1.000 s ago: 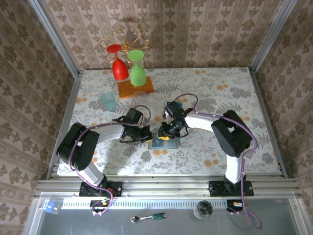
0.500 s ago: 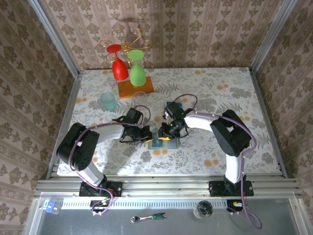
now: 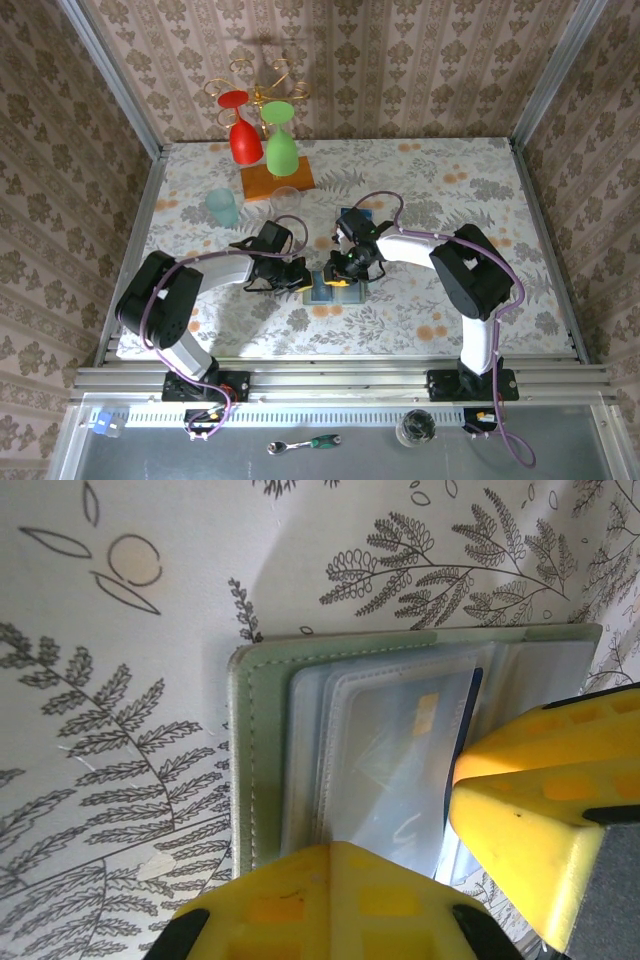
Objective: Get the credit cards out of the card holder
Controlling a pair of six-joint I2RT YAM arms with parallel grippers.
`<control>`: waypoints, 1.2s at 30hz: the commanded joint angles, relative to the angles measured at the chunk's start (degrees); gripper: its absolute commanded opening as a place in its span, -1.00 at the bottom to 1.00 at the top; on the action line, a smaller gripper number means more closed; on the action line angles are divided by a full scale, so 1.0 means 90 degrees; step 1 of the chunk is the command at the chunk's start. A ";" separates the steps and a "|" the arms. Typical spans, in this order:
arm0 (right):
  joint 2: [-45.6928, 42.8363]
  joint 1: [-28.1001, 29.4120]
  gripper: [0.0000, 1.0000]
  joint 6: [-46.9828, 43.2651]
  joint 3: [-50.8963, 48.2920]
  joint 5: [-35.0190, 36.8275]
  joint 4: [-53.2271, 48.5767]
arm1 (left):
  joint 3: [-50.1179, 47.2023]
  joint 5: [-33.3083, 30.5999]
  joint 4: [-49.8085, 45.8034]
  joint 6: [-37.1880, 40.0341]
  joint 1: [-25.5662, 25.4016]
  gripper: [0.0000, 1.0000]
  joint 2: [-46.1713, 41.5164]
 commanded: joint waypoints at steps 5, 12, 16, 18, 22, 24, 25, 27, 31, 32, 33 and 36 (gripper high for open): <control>-0.0097 0.0029 -0.55 -0.0291 0.0201 0.0588 -0.0703 | -0.0026 0.0046 -0.0124 0.0052 0.0072 -1.00 0.0023; -0.0246 0.0025 -0.54 -0.0236 0.0229 0.0340 -0.0642 | -0.0007 0.0078 -0.0080 0.0003 0.0072 -1.00 -0.0021; -0.0386 0.0026 -0.54 -0.0179 0.0210 0.0234 -0.0618 | 0.0043 0.0106 -0.0066 -0.0028 0.0078 -1.00 -0.0123; -0.0458 0.0025 -0.54 -0.0176 0.0198 0.0258 -0.0640 | 0.0138 0.0133 -0.0066 -0.0038 0.0072 -1.00 -0.0161; -0.0536 0.0016 -0.53 -0.0167 0.0172 0.0312 -0.0683 | 0.0331 0.0226 -0.0066 -0.0056 0.0034 -1.00 -0.0150; -0.0545 0.0010 -0.52 -0.0146 0.0144 0.0326 -0.0681 | 0.0397 0.0238 -0.0092 -0.0043 -0.0010 -1.00 -0.0126; -0.0545 0.0005 -0.52 -0.0139 0.0134 0.0328 -0.0673 | 0.0417 0.0238 -0.0112 -0.0038 -0.0033 -1.00 -0.0112; -0.0543 -0.0003 -0.52 -0.0114 0.0107 0.0327 -0.0652 | 0.0417 0.0248 -0.0123 -0.0020 -0.0055 -1.00 -0.0041; -0.0472 -0.0004 -0.52 -0.0088 0.0082 0.0293 -0.0605 | 0.0350 0.0238 -0.0067 -0.0025 -0.0072 -1.00 0.0100; -0.0457 -0.0005 -0.51 -0.0079 0.0072 0.0284 -0.0593 | 0.0326 0.0248 -0.0035 -0.0028 -0.0084 -1.00 0.0146; -0.0457 -0.0005 -0.51 -0.0071 0.0071 0.0271 -0.0571 | 0.0318 0.0249 -0.0022 -0.0023 -0.0094 -1.00 0.0176; -0.0399 -0.0005 -0.51 -0.0059 0.0053 0.0266 -0.0539 | 0.0296 0.0265 -0.0007 -0.0028 -0.0113 -1.00 0.0280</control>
